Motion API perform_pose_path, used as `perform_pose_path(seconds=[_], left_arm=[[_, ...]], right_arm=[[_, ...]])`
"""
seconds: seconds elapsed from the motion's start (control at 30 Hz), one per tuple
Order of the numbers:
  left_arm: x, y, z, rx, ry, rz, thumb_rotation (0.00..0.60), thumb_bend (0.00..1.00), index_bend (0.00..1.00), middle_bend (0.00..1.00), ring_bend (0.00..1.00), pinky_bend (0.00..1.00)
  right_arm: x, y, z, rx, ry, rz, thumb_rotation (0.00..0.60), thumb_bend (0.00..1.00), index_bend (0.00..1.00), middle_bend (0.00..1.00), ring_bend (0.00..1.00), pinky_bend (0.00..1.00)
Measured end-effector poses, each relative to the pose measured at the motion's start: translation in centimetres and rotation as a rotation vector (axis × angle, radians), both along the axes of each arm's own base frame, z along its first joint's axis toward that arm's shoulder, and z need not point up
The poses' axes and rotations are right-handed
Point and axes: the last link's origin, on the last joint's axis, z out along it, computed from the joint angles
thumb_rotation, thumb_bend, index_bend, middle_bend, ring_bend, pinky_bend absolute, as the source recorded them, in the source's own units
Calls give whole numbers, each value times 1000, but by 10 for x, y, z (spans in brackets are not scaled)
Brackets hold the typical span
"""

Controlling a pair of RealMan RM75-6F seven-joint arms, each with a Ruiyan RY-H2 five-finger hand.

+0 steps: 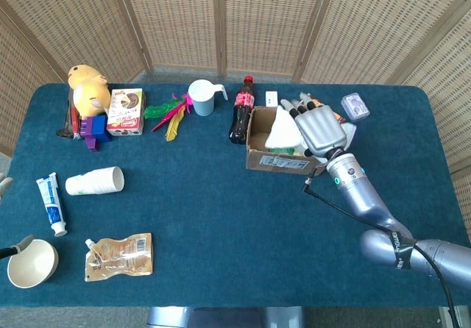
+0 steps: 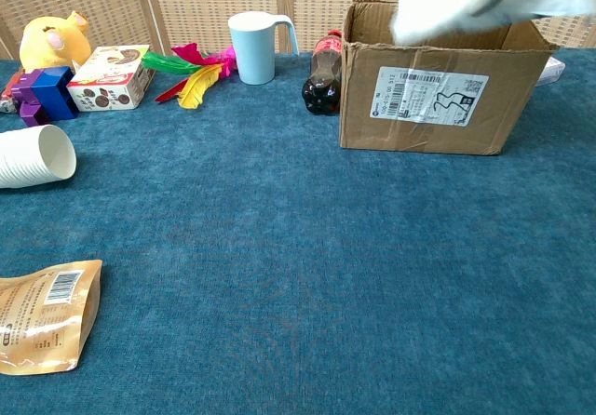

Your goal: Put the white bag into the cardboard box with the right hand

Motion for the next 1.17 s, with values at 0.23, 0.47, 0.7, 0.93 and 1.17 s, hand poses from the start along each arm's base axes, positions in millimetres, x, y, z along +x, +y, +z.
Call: perform_pose_path(seconds=[0.23, 0.47, 0.7, 0.93, 1.17], left_arm=[[2, -1, -3, -9, 6, -3, 600, 70, 62, 0, 0, 0], [1, 0, -1, -2, 0, 1, 600, 69, 61, 0, 0, 0], [3, -2, -3, -15, -4, -13, 600, 68, 61, 0, 0, 0], [5, -5, -5, -24, 1, -21, 600, 70, 62, 0, 0, 0], [5, -7, -6, -24, 2, -18, 600, 69, 61, 0, 0, 0]], right_arm=[[0, 0, 18, -78, 0, 40, 600, 0, 0, 0, 0, 274], [-6, 21, 37, -139, -77, 65, 600, 0, 0, 0, 0, 274], [-63, 77, 54, -233, -153, 66, 600, 0, 0, 0, 0, 274], [-137, 133, 61, -309, -211, 9, 600, 0, 0, 0, 0, 263], [-183, 175, 51, -346, -152, -20, 600, 0, 0, 0, 0, 243]])
